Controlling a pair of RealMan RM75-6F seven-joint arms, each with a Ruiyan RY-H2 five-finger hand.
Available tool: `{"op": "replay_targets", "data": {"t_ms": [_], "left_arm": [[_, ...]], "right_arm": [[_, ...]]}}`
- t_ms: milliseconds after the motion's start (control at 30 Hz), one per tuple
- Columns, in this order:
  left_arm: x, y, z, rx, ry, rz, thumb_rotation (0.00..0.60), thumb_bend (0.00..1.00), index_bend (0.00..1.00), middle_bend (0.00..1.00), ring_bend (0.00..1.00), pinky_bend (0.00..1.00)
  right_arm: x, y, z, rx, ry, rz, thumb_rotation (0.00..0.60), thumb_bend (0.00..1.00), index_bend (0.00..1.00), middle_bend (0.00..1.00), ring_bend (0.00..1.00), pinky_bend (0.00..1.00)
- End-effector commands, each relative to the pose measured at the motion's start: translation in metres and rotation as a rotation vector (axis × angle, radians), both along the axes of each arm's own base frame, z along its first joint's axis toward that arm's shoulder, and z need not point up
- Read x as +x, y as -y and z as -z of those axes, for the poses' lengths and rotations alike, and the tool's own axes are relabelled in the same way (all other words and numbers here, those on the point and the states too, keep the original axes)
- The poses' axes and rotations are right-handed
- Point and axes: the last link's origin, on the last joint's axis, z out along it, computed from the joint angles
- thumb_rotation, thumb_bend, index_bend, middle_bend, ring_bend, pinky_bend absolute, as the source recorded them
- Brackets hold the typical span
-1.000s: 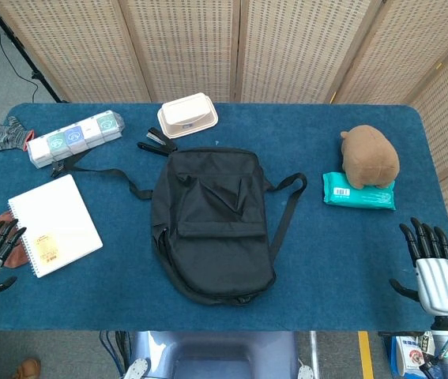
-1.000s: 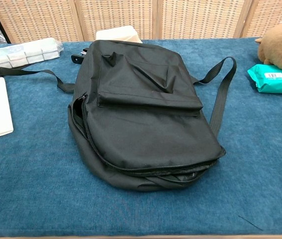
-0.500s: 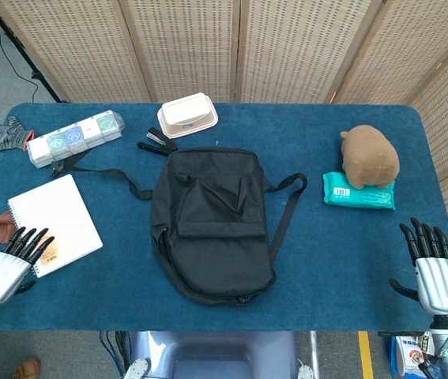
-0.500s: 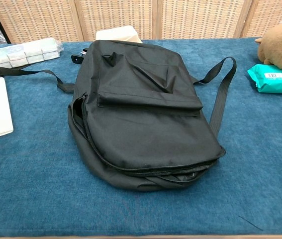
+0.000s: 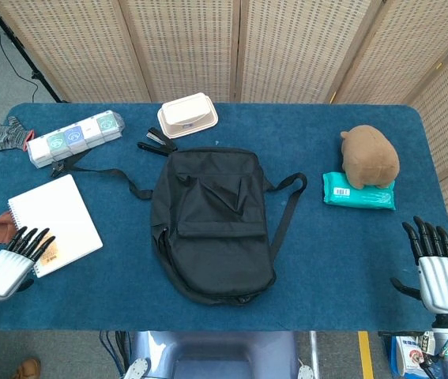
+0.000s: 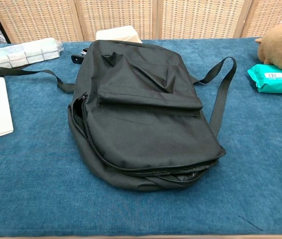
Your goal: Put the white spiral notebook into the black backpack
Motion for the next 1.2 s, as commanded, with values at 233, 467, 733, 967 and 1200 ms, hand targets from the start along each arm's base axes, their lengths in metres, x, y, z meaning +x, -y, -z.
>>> {"op": "replay_targets", "data": {"t_ms": [233,467,733,967,1200], "left_arm": [[0.006,-0.008,0.004,-0.058,0.038,0.009,0.600,0.00,0.00,0.00,0.00,0.00],[0.006,-0.014,0.007,-0.108,0.038,0.002,0.600,0.00,0.00,0.00,0.00,0.00],[0.005,-0.023,0.001,-0.099,0.027,-0.010,0.600,0.04,0.00,0.00,0.00,0.00],[0.006,-0.030,-0.003,-0.069,0.029,-0.012,0.600,0.15,0.00,0.00,0.00,0.00],[0.005,-0.036,-0.006,-0.045,0.017,-0.021,0.600,0.27,0.00,0.00,0.00,0.00]], "right_arm": [[0.001,-0.001,0.000,0.001,0.007,0.000,0.600,0.00,0.00,0.00,0.00,0.00],[-0.002,0.000,-0.002,-0.005,0.012,0.016,0.600,0.00,0.00,0.00,0.00,0.00],[-0.003,0.001,-0.004,-0.008,0.017,0.024,0.600,0.00,0.00,0.00,0.00,0.00],[-0.003,0.000,-0.003,-0.005,0.018,0.028,0.600,0.00,0.00,0.00,0.00,0.00],[-0.003,0.000,-0.001,0.005,0.014,0.026,0.600,0.00,0.00,0.00,0.00,0.00]]}}
